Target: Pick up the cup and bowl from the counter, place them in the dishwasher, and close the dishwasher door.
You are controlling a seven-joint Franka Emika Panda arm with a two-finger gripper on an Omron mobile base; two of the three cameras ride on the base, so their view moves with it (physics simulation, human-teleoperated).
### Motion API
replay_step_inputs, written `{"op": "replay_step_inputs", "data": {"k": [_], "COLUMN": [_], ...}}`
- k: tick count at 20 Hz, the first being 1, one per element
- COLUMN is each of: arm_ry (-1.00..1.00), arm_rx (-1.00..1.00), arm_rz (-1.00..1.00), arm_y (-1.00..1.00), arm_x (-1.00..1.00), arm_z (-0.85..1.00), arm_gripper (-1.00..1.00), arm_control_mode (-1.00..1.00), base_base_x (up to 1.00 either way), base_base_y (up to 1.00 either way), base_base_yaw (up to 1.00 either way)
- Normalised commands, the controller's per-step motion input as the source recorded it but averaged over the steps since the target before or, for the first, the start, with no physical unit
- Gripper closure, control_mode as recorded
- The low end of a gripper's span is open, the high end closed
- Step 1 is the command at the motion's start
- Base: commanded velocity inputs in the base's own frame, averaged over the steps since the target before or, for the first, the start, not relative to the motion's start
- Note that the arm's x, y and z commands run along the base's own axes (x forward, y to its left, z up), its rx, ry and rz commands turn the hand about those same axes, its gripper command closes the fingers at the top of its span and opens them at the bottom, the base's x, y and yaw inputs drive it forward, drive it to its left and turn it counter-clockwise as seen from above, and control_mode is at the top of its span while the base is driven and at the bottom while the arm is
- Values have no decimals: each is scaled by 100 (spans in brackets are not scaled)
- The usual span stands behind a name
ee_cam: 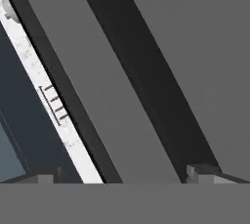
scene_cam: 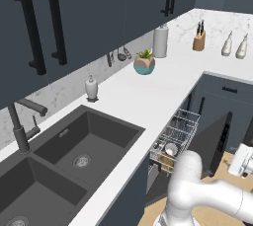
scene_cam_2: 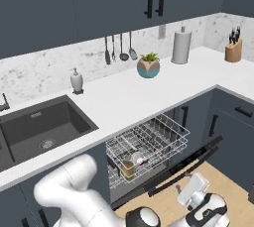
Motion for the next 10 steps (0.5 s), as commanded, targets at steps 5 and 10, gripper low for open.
{"op": "replay_step_inputs", "data": {"k": [5, 10], "arm_ry": [0, -7], "arm_rx": [1, 2], "arm_rz": [15, 14], "arm_y": [-22, 14], "arm_x": [37, 10], "arm_z": [-100, -100], "arm_gripper": [-100, -100], "arm_control_mode": [-100, -100], "base_base_x": [0, 0], "base_base_y": [0, 0], "base_base_yaw": [0, 0]}}
